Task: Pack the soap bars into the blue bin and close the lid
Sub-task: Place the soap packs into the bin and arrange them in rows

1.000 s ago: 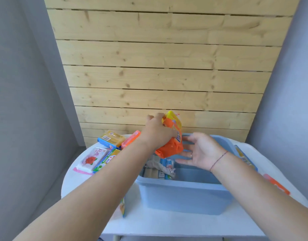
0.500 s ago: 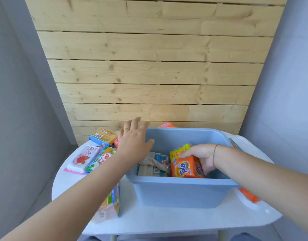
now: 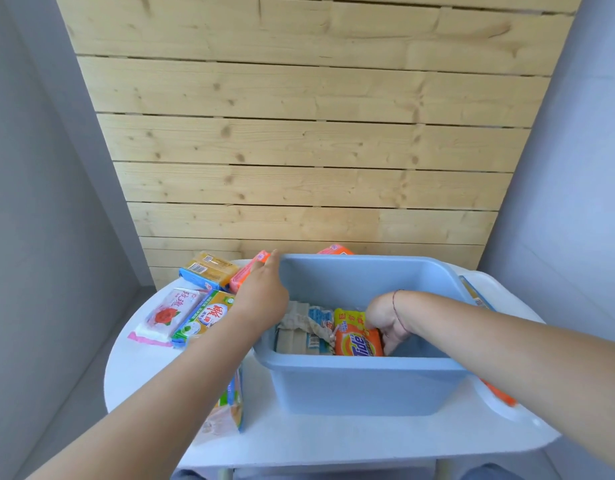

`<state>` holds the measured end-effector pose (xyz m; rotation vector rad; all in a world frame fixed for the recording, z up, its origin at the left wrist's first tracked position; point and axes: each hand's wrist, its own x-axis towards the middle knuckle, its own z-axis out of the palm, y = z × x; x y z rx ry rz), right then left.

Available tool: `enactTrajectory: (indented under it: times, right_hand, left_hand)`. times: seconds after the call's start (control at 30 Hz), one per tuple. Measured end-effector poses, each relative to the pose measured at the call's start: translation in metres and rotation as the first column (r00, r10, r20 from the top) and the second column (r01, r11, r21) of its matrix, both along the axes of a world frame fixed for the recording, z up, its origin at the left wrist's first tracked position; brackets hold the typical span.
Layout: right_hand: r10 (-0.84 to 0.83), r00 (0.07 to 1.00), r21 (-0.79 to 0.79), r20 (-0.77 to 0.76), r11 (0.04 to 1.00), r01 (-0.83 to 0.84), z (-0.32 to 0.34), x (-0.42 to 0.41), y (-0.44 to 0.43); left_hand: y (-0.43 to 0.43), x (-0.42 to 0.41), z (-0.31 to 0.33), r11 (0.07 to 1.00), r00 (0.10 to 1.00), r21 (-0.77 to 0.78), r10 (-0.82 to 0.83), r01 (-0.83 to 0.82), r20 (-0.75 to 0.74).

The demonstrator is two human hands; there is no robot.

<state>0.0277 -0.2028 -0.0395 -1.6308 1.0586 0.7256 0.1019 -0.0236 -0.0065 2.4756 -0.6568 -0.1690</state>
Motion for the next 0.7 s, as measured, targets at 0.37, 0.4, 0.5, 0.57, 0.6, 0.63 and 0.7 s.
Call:
enactTrajectory:
  times: [0.37, 0.4, 0.5, 0.57, 0.6, 0.63, 0.7]
  right_hand:
    - [0.548, 0.829, -0.861, -0.113, 0.362, -0.357, 0.053, -0.001, 0.022]
    - [0.569, 0.820, -0.867, -0.054, 0.380, -0.321, 0.058, 0.005, 0.028]
    - [0.605, 0.795, -0.800, 0.044, 0.498, -0.335, 0.062, 0.017, 0.049]
    - [0.599, 0.797, -0.741, 0.073, 0.567, -0.358, 0.062, 0.017, 0.063]
    - [0.591, 0.803, -0.722, 0.081, 0.590, -0.361, 0.061, 0.015, 0.069]
    - [0.587, 0.804, -0.705, 0.096, 0.610, -0.361, 0.060, 0.013, 0.073]
    - [0.586, 0.802, -0.683, 0.114, 0.632, -0.365, 0.058, 0.009, 0.078]
  left_hand:
    - [0.090, 0.004, -0.012, 0.983, 0.955, -0.077, 0.142, -0.167, -0.260]
    - [0.094, 0.002, -0.016, 0.988, 0.964, 0.030, 0.157, -0.154, -0.212]
    - [0.098, -0.008, -0.031, 0.939, 0.977, 0.335, 0.140, -0.079, -0.163]
    - [0.095, -0.014, -0.040, 0.909, 0.977, 0.406, 0.164, -0.098, -0.132]
    - [0.094, -0.017, -0.045, 0.901, 0.976, 0.417, 0.184, -0.120, -0.117]
    - [0.092, -0.019, -0.050, 0.894, 0.975, 0.429, 0.194, -0.132, -0.106]
    - [0.090, -0.022, -0.057, 0.881, 0.972, 0.453, 0.209, -0.139, -0.108]
